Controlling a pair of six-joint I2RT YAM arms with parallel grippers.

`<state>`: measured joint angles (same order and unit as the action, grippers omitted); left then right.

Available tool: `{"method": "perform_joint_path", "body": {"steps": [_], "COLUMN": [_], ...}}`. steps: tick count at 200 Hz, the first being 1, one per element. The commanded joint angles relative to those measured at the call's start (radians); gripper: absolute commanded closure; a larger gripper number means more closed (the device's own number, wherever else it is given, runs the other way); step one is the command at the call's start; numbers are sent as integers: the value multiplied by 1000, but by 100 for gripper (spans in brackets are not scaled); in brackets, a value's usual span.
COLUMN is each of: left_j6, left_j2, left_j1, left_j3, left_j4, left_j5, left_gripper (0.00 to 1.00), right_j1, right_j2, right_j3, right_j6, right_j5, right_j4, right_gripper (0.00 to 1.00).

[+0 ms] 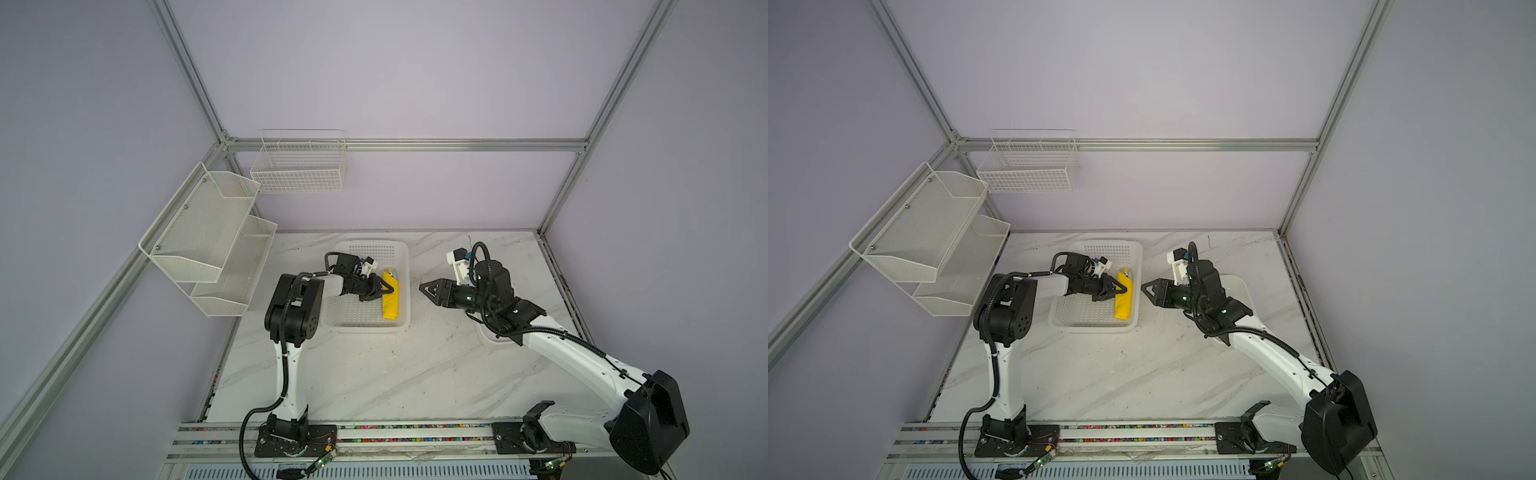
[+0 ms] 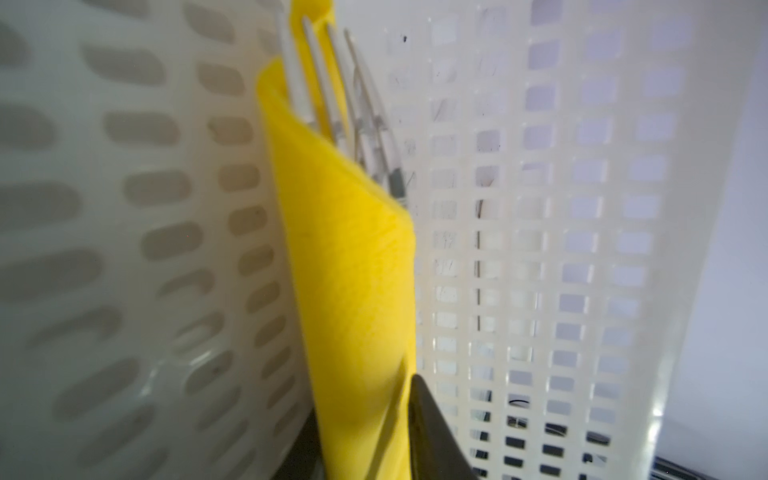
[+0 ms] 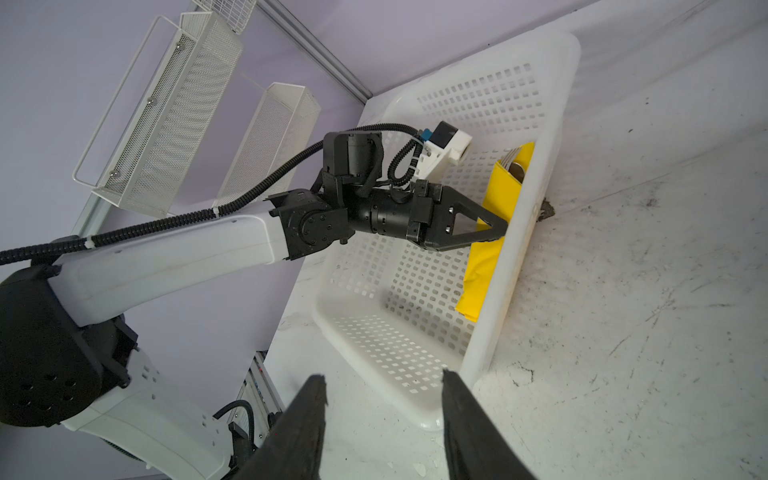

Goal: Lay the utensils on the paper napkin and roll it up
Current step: 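Lower the yellow bundle upright into the white perforated basket with the left gripper, then set the bundle down in the basket and open the left gripper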

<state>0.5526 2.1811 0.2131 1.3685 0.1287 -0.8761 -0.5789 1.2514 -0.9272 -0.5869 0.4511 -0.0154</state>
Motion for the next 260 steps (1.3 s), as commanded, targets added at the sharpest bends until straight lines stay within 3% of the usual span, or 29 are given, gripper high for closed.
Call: {"method": "perform_joint_path", "body": {"steps": [1, 30, 50, 73, 126, 144, 175, 234, 260], "left_j6": [-83, -125, -152, -187, -195, -194, -180, -173, -170], "left_j2": [-43, -113, -141, -111, -21, -12, -44, -76, -106], "left_j1": [7, 22, 48, 85, 121, 124, 126, 131, 139], "left_j3": [69, 89, 103, 161, 243, 256, 236, 247, 237], "left_j4": [145, 280, 339, 414, 488, 521, 543, 546, 530], "left_j5": [141, 357, 474, 536, 565, 628, 753, 754, 733], "left_gripper": [58, 45, 42, 42, 62, 72, 76, 75, 60], "right_j1": [-2, -2, -2, -2, -1, 0, 2, 7, 11], "right_j2": [3, 7, 11, 17, 11, 6, 5, -6, -21], "right_j3": [-8, -17, -19, -19, -17, -12, -16, -19, -11], "right_j6": [19, 19, 21, 22, 29, 30, 35, 46, 52], "right_j5": [-13, -16, -18, -12, -22, -29, -33, -55, -83], "right_j4": [3, 7, 9, 6, 15, 17, 19, 35, 47], "right_gripper": [52, 52, 52, 52, 52, 52, 52, 52, 52]}}
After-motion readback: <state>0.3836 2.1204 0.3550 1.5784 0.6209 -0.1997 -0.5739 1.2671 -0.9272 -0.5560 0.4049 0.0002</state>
